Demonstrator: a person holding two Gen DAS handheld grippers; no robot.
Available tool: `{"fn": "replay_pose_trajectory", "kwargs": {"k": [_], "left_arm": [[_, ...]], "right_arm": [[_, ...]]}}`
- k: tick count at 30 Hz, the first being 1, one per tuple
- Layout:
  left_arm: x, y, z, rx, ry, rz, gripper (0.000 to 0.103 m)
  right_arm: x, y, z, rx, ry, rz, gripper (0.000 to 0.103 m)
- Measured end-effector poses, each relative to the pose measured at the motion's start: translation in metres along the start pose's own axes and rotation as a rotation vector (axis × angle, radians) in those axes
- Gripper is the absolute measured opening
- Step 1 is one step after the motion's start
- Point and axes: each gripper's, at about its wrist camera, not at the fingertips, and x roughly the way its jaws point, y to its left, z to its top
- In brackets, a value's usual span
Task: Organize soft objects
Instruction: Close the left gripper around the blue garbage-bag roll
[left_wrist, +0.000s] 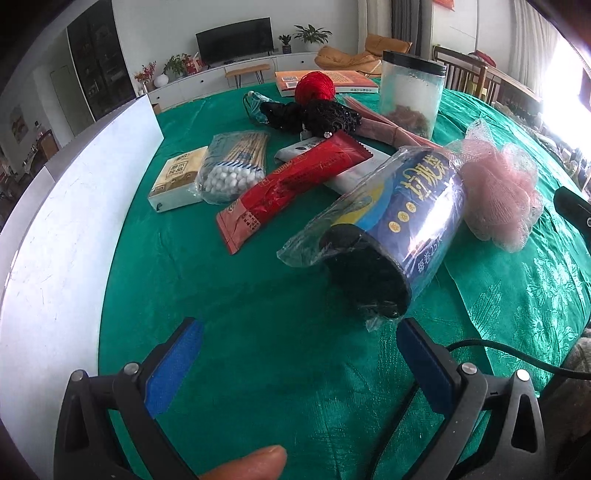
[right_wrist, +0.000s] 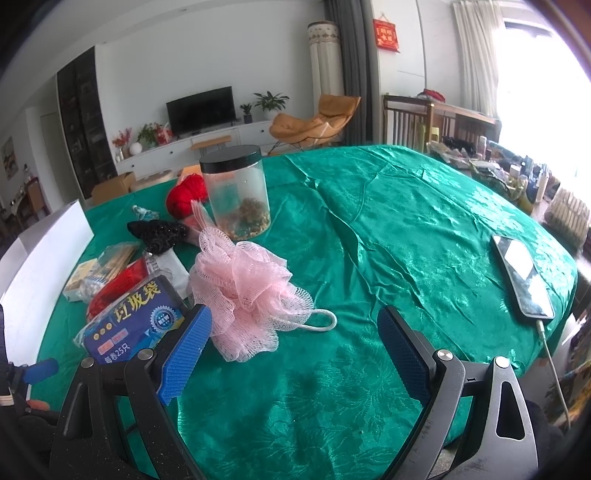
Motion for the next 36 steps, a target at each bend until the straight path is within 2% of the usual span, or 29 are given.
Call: {"fn": "replay_pose_trajectory", "kwargs": {"k": [3, 11, 13, 22, 28, 32, 36], "left_arm": [[0.001, 0.002, 0.000, -0.018, 0.006, -0.024, 0.103], [0.015, 0.003, -0.002, -0.008, 0.036, -0.019, 0.103], [0.017, 0.005, -0.001, -0.012, 0.033, -0.037, 0.103], [0.036, 0.011, 0.025, 0.003, 0.038, -0.069, 0.103], [0.051, 0.013, 0.044, 0.029, 0.007, -0.093, 0.103], [0.052, 0.013, 0.043, 0.022, -0.039, -0.090, 0.103], [0.051, 0.013, 0.042, 0.017, -0.045, -0.088, 0.103]], "right_arm": [[0.002, -0.002, 0.002, 0.009, 0.006, 0.008, 0.093], [0.004, -0.004, 0.003, 0.019, 0.020, 0.014, 0.093], [0.004, -0.004, 0.002, 0.019, 0.021, 0.014, 0.093], [0.009, -0.004, 0.002, 0.020, 0.035, 0.015, 0.093], [0.009, -0.005, 0.002, 0.023, 0.038, 0.016, 0.093], [0.009, -0.005, 0.002, 0.024, 0.041, 0.016, 0.093], [0.010, -0.004, 0.000, 0.028, 0.048, 0.017, 0.093]]}}
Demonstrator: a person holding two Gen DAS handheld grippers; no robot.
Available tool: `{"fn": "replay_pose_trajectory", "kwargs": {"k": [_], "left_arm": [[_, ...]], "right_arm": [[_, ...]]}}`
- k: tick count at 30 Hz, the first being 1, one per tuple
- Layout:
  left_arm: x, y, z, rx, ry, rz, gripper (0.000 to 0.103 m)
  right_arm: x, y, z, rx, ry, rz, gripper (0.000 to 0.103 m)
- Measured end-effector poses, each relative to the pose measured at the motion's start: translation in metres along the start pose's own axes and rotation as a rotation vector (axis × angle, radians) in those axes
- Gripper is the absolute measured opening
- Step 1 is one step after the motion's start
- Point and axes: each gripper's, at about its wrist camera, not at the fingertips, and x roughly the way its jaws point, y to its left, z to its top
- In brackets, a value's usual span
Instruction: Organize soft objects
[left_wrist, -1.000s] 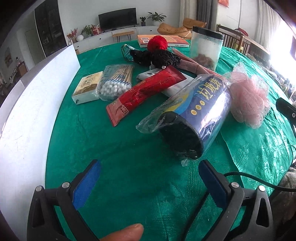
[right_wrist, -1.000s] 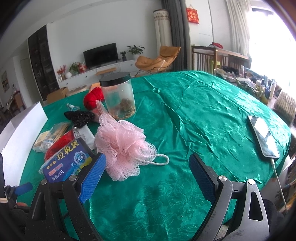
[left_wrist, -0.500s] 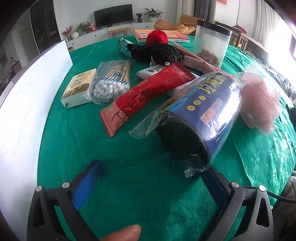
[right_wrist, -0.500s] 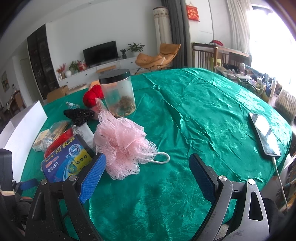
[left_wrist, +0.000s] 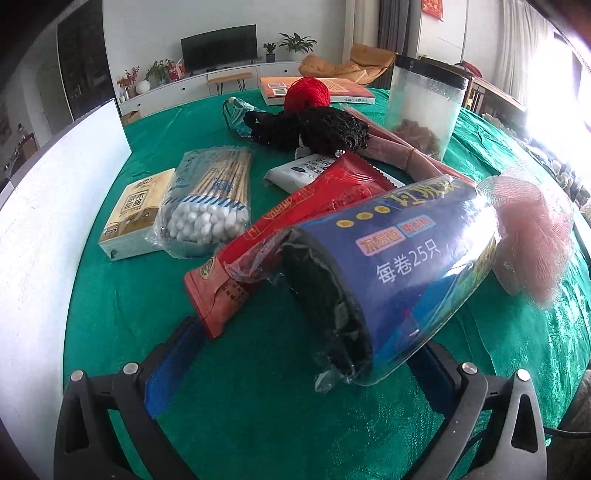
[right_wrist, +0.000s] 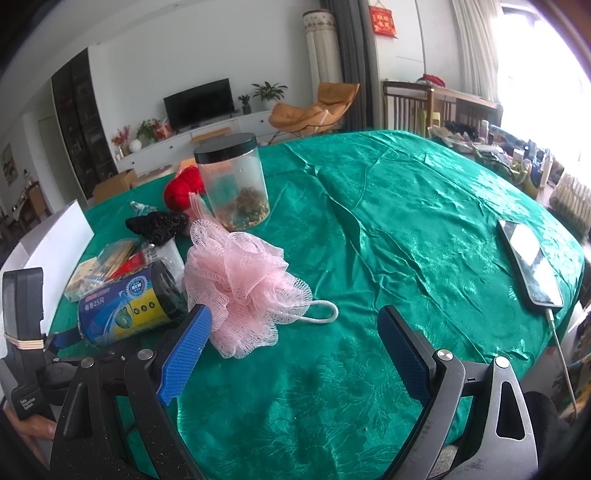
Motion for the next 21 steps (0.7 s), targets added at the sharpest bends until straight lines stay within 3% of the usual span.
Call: {"fn": "replay_pose_trajectory", "kwargs": {"k": [21], "left_arm": [[-0.0002, 0.0000, -0.0002, 0.000, 0.000, 0.000, 0.103]], "right_arm": [[0.0047, -0.0004, 0.0018, 0.001, 0.020, 0.001, 0.093]]}}
